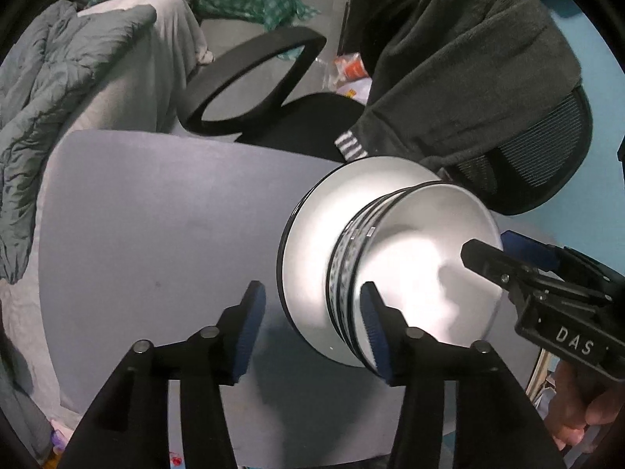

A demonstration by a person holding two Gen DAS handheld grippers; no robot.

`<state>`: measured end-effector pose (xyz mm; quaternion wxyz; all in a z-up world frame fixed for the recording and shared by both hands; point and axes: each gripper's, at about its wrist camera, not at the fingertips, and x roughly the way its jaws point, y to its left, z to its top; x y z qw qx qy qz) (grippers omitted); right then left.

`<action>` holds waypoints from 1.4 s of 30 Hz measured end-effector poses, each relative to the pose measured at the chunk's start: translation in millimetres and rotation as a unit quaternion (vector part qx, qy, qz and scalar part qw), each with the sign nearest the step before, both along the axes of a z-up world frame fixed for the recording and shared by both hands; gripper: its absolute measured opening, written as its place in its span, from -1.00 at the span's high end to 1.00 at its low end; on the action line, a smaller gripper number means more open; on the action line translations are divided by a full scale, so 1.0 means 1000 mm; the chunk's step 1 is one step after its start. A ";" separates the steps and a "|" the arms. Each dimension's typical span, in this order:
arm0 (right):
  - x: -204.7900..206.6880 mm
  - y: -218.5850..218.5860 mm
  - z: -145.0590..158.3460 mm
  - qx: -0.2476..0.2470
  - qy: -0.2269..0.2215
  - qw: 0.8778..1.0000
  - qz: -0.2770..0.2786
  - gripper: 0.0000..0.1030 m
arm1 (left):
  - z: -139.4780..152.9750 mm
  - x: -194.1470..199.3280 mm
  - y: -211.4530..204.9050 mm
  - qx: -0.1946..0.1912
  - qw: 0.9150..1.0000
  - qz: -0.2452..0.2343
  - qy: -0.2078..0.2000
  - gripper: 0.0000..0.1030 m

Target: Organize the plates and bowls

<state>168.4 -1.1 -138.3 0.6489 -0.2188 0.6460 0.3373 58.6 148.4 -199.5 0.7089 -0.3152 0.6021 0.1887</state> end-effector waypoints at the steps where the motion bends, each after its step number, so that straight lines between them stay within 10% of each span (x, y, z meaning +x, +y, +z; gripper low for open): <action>1: 0.000 -0.002 0.006 0.003 -0.006 1.000 -0.004 -0.17 | 0.006 -0.002 -0.001 0.004 1.000 0.000 -0.005 -0.10; 24: -0.025 -0.072 0.172 0.107 -0.133 0.982 -0.079 -0.22 | 0.180 -0.049 -0.059 0.107 0.978 -0.039 -0.174 -0.49; 42: -0.052 -0.121 0.236 0.145 -0.192 0.965 -0.109 -0.24 | 0.235 -0.064 -0.095 0.111 0.966 -0.027 -0.231 -0.57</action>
